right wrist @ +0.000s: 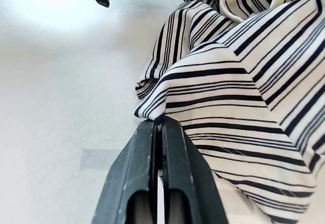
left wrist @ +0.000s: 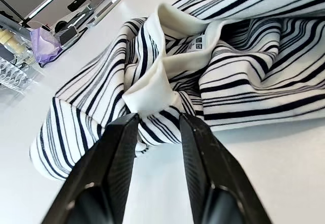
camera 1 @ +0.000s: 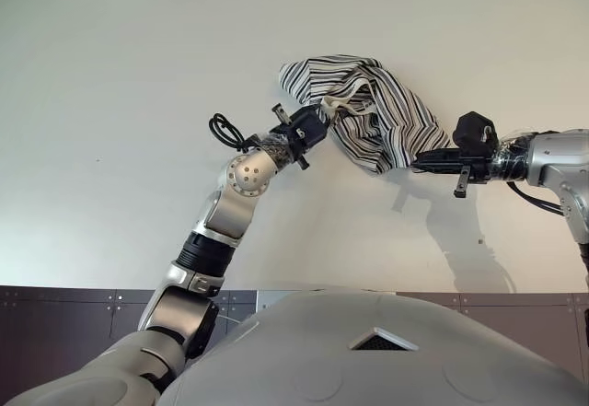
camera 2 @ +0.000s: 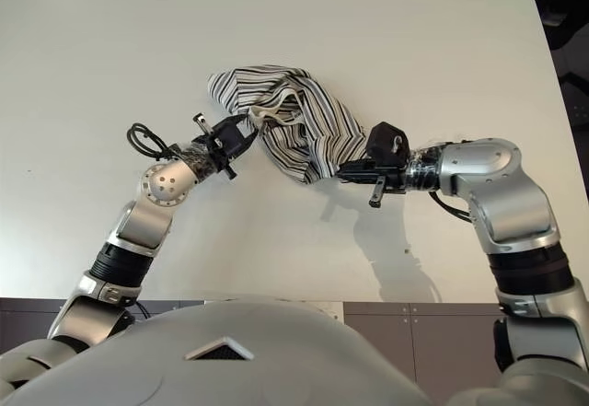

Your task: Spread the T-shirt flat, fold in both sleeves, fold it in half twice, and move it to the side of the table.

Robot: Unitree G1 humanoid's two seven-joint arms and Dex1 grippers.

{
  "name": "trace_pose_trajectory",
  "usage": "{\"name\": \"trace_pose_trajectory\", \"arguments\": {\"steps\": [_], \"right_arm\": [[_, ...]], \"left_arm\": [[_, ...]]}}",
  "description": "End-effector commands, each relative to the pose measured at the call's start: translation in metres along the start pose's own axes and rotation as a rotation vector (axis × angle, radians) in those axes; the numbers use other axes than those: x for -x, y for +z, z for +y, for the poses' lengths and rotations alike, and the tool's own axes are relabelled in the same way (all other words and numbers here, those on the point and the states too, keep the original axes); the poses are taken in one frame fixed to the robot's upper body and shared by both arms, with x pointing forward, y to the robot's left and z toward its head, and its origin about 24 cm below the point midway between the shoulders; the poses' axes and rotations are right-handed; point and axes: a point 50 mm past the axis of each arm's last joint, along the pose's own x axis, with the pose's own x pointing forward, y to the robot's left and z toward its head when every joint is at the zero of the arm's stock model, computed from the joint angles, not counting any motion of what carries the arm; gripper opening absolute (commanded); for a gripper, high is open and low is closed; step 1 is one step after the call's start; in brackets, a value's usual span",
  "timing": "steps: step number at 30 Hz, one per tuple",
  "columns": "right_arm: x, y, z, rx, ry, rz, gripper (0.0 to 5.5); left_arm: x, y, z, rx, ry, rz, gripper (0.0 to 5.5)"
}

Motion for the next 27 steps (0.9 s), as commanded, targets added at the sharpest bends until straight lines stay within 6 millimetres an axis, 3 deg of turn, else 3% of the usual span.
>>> {"name": "trace_pose_trajectory", "arguments": {"steps": [1,3,13,27], "right_arm": [[0.001,0.001,0.0,0.014,-0.012,-0.003,0.1],[0.001,0.001,0.001,0.012,-0.012,-0.004,0.1],[-0.002,0.004,0.001,0.02,-0.003,-0.012,0.1],[-0.007,0.001,0.006,0.009,-0.005,-0.03,0.1]], "left_arm": [[0.006,0.003,0.0,0.031,-0.003,0.015,2.09],[0.007,0.002,-0.005,0.052,-0.023,0.026,2.31],[-0.006,-0.009,-0.008,0.197,0.012,0.066,2.31],[-0.008,-0.007,0.004,0.168,0.053,0.024,0.29]]}}
